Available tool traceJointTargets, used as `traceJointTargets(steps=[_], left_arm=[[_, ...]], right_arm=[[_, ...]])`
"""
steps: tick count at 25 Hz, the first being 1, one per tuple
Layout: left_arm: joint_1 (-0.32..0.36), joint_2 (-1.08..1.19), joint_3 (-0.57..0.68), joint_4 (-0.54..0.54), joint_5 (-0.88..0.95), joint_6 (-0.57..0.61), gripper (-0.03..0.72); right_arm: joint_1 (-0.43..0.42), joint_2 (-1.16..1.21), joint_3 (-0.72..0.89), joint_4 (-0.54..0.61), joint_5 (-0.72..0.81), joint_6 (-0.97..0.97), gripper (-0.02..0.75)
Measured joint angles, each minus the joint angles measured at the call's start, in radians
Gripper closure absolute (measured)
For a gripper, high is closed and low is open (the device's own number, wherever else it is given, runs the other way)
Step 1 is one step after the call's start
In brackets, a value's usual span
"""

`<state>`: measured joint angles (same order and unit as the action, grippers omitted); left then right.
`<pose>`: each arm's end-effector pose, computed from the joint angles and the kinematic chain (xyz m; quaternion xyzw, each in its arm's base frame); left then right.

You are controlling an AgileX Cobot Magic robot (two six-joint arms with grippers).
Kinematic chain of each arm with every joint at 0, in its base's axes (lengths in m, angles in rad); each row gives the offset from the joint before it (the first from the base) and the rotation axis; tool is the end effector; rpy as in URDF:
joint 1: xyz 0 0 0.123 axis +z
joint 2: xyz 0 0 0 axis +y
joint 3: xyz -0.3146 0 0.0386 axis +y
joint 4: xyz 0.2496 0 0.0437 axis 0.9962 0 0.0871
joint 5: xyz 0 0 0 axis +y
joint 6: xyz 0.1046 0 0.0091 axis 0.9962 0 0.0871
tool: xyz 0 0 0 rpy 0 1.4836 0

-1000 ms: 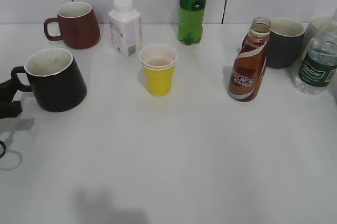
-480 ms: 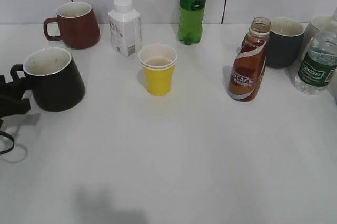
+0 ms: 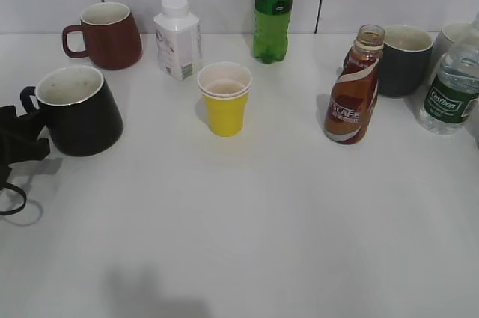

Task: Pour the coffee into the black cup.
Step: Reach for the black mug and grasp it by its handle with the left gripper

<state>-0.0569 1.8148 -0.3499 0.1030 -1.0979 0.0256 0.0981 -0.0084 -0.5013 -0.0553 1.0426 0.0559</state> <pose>0.2827 -0.0257 0.1462 0.0792 0.7952 -0.0319 0.6004 -0.0231 -0.0073 0.2737 -0.0169 0.8454 0.0135 0.5337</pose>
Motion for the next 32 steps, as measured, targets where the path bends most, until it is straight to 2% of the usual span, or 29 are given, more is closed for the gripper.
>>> traceJointTargets(steps=[15, 25, 32], left_arm=[[0.019, 0.001, -0.067, 0.059, 0.044, -0.043, 0.319], [0.019, 0.014, -0.145, 0.07, 0.151, -0.045, 0.395], [0.019, 0.074, -0.236, 0.201, 0.17, -0.046, 0.488]], right_arm=[[0.0, 0.0, 0.0, 0.0, 0.0, -0.001, 0.15], [0.0, 0.0, 0.0, 0.0, 0.0, 0.0, 0.15], [0.0, 0.0, 0.0, 0.0, 0.0, -0.001, 0.15]])
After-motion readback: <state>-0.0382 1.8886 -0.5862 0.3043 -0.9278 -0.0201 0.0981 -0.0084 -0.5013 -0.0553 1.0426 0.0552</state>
